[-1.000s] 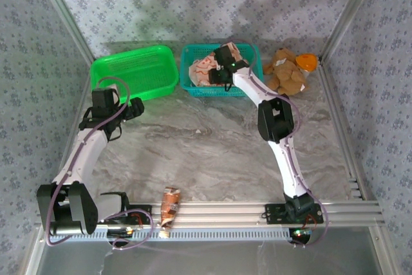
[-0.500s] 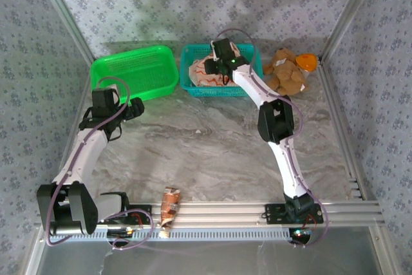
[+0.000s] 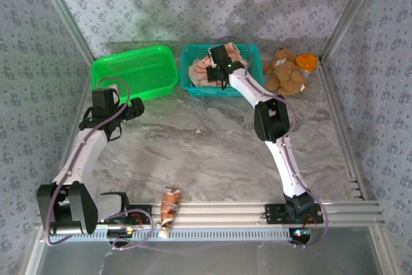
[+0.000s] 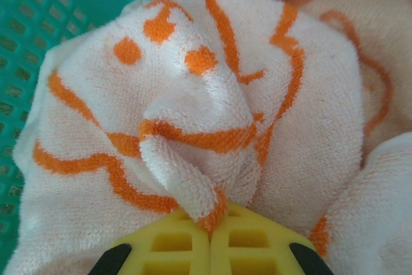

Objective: Fold and stack the towels

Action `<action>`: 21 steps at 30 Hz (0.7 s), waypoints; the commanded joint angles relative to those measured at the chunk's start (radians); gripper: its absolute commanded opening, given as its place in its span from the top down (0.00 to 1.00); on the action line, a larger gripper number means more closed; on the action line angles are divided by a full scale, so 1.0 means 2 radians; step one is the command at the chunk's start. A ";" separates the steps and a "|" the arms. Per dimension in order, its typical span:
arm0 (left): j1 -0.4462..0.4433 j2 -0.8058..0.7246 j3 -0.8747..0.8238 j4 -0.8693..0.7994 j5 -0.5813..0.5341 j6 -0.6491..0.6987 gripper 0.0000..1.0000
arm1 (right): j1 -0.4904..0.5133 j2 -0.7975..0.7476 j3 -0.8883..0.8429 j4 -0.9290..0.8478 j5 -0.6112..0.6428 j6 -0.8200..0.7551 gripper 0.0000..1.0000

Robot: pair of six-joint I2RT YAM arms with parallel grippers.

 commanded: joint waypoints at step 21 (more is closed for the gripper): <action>-0.004 -0.027 0.002 0.005 0.003 0.008 0.00 | 0.018 -0.286 0.062 0.019 0.069 -0.081 1.00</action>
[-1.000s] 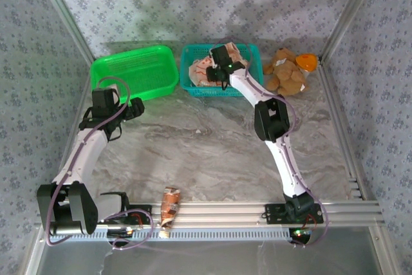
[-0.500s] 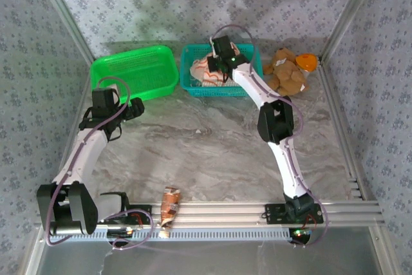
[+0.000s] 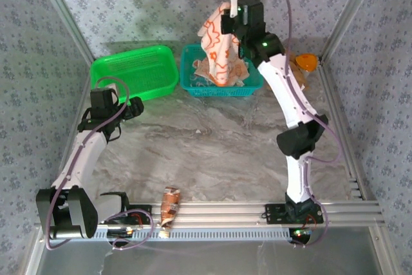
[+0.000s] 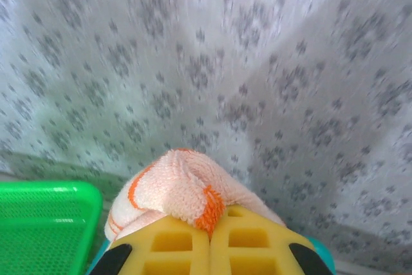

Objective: Fold and stack the towels

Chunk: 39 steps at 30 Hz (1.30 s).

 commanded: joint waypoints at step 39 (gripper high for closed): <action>-0.163 0.010 -0.021 -0.030 -0.021 -0.105 0.01 | 0.105 -0.260 -0.669 0.045 -0.063 0.129 0.45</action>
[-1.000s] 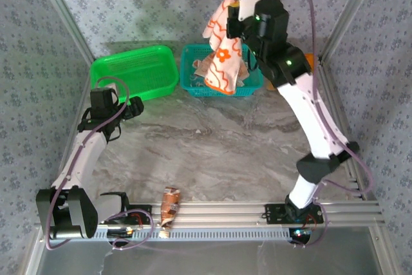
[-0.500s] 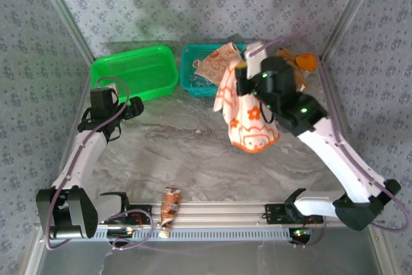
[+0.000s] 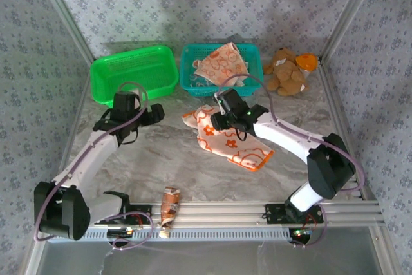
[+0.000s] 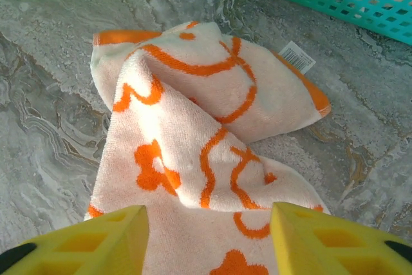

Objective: Fold and stack the towels

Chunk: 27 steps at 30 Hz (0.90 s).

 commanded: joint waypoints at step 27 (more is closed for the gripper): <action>-0.101 0.288 0.159 -0.014 -0.042 -0.118 0.58 | -0.007 0.068 -0.009 0.097 -0.055 0.048 0.70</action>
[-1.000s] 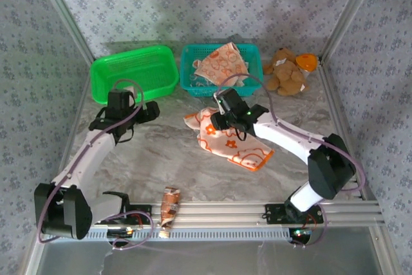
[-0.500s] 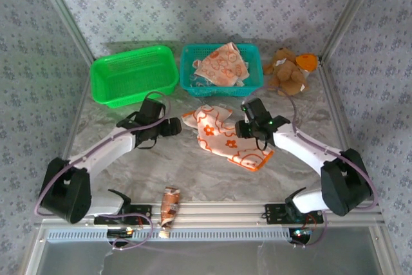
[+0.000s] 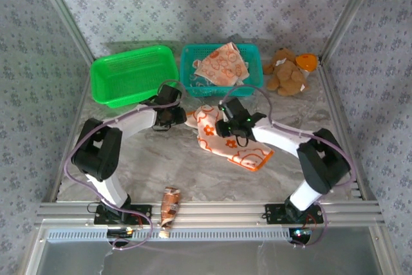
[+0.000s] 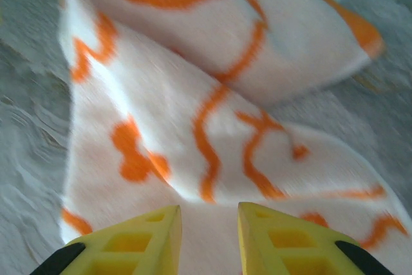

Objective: Fold and stack the towels

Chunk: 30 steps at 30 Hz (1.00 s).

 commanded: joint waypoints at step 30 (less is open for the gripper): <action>-0.008 0.087 0.069 -0.041 0.016 -0.082 0.69 | 0.055 0.032 -0.104 0.052 -0.005 0.038 0.78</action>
